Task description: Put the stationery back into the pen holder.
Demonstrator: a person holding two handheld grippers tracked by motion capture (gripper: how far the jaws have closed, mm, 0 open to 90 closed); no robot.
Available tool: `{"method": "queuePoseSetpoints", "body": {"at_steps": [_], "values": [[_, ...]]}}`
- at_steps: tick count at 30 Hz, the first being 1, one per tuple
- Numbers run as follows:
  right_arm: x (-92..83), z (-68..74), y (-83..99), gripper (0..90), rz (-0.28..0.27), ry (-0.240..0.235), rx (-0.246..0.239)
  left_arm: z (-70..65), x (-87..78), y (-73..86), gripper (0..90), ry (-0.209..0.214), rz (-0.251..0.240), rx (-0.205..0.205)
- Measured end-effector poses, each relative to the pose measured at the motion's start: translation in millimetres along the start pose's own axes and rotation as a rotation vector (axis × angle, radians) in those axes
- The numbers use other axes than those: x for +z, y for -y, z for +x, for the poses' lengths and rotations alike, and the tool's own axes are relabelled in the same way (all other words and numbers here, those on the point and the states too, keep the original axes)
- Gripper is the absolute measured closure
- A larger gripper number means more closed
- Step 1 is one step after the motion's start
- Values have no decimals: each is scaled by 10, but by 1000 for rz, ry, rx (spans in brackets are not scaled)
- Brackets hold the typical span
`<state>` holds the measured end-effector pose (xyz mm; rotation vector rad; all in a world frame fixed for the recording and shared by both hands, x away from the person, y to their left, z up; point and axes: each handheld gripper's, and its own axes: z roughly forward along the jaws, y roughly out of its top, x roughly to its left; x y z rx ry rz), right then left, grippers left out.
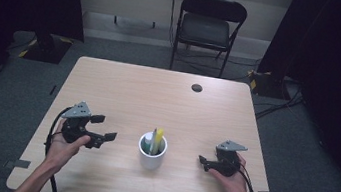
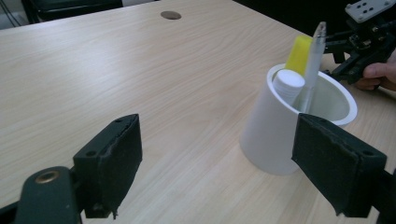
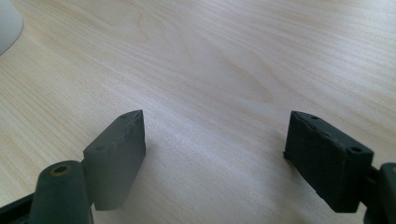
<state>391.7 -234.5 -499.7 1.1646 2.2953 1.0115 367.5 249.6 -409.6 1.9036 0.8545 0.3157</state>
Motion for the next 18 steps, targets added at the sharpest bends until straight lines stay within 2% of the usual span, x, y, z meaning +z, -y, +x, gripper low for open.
{"method": "queuePoseSetpoints", "body": {"at_steps": [3, 6, 11, 15, 18], "values": [[0, 0, 0, 198, 0, 0, 0, 109, -73, 58, 158, -23, 17, -17], [0, 0, 0, 198, 0, 0, 0, 204, -114, 120, 158, -78, 39, -55], [0, 0, 0, 198, 0, 0, 0, 286, -142, 252, 160, -147, 93, -70], [5, 0, -4, 198, -2, 4, 2, 400, -140, 402, 162, -203, 137, -104], [5, 0, -3, 198, -2, 4, 2, 472, -132, 496, 168, -240, 169, -146]]}}
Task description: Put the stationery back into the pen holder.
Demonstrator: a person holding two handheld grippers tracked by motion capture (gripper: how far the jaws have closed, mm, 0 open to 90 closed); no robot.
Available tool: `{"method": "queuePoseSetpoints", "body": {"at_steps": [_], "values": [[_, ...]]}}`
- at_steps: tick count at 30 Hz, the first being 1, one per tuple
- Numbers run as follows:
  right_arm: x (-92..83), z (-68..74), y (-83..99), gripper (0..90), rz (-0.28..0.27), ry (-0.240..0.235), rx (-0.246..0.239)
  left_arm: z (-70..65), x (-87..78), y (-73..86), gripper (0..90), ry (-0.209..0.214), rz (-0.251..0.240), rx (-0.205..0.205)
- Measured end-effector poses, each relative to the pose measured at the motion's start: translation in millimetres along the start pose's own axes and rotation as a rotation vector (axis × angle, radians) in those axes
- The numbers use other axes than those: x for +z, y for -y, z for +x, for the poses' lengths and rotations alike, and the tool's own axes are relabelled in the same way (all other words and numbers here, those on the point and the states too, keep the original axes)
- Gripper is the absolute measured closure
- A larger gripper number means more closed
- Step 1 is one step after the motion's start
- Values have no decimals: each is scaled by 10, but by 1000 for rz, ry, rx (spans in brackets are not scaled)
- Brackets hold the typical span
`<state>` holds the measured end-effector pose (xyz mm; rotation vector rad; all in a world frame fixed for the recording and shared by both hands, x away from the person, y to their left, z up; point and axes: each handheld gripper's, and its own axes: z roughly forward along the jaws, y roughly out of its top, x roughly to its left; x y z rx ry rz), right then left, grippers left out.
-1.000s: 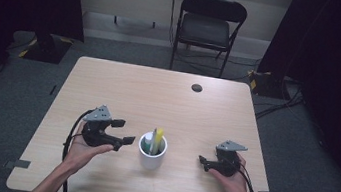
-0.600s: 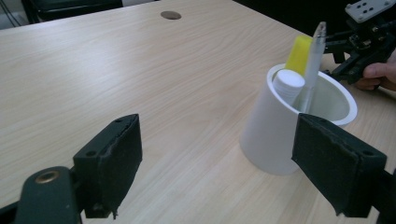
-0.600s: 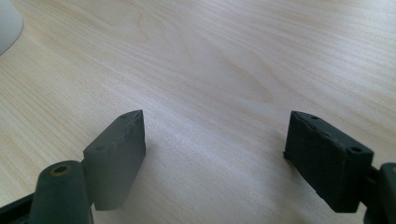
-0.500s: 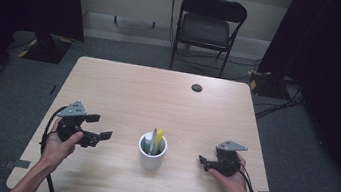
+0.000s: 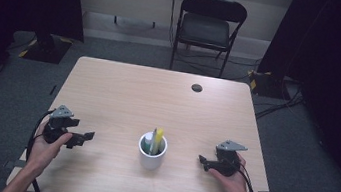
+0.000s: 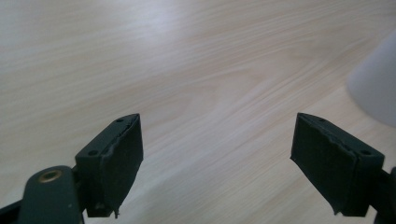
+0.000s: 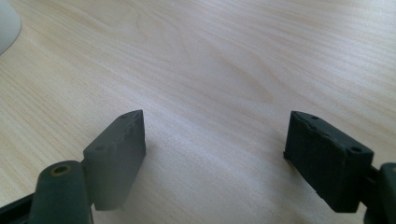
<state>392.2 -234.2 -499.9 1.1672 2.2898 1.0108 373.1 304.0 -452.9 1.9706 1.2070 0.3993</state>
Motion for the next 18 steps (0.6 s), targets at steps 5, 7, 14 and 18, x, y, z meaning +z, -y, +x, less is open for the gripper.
{"method": "queuePoseSetpoints", "body": {"at_steps": [5, 7, 14, 18], "values": [[0, 0, 0, 198, 0, 0, 0, 70, 83, 119, 171, -41, 55, -14], [0, 0, 0, 198, 0, 0, 0, 92, 121, 161, 173, -65, 78, -3], [0, 0, 0, 198, 0, 0, 0, 94, 240, 270, 173, -87, 149, 49], [0, 0, 0, 198, 0, 0, 1, 114, 262, 299, 156, -109, 113, 52]]}}
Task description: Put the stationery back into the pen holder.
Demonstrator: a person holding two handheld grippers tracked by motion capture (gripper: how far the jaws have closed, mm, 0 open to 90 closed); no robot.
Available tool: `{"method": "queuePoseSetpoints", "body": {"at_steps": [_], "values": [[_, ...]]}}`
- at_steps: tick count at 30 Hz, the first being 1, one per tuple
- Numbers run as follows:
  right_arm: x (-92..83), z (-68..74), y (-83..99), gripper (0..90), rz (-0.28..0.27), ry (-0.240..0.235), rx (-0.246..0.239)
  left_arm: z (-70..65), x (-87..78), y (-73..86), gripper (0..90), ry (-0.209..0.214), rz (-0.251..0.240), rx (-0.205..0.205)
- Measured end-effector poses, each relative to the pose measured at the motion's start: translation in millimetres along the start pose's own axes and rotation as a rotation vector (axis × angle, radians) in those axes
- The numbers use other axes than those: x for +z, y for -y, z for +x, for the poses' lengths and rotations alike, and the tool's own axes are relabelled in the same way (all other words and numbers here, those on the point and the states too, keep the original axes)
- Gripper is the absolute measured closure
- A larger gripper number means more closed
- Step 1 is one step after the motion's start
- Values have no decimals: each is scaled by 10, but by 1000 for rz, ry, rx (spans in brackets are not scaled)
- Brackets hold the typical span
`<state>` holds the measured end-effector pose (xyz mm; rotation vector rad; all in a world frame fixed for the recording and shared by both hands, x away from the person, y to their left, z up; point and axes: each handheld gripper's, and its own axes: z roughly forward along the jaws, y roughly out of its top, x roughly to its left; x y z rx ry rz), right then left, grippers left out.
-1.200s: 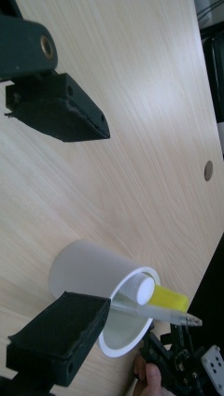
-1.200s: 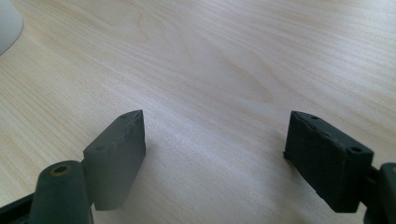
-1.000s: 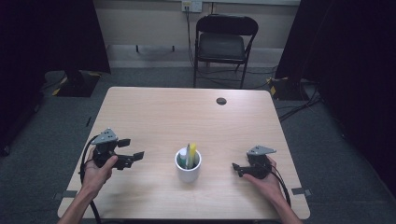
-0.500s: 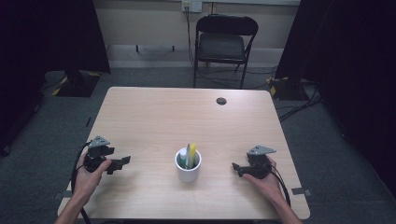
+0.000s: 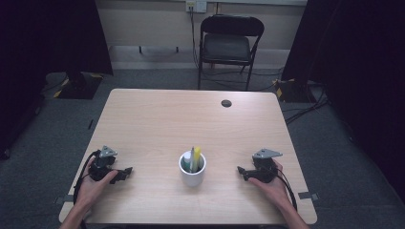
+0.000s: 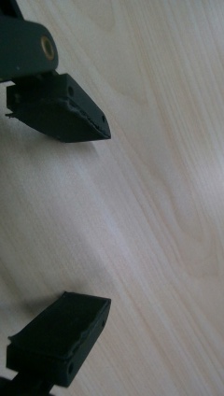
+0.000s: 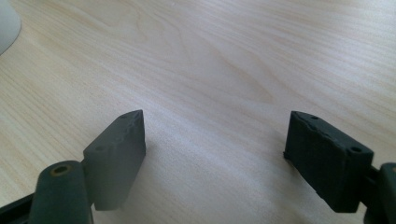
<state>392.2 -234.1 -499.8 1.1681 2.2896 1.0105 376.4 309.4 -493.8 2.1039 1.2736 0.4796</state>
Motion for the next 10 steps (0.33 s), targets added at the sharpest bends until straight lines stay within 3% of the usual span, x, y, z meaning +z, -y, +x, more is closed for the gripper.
{"method": "queuePoseSetpoints", "body": {"at_steps": [4, 10], "values": [[0, -1, 0, 198, 0, 0, -1, 13, 63, 63, 86, -23, -74, -10], [1, -2, 0, 198, 0, 0, -1, 19, 79, 51, 32, -28, -68, -13]]}}
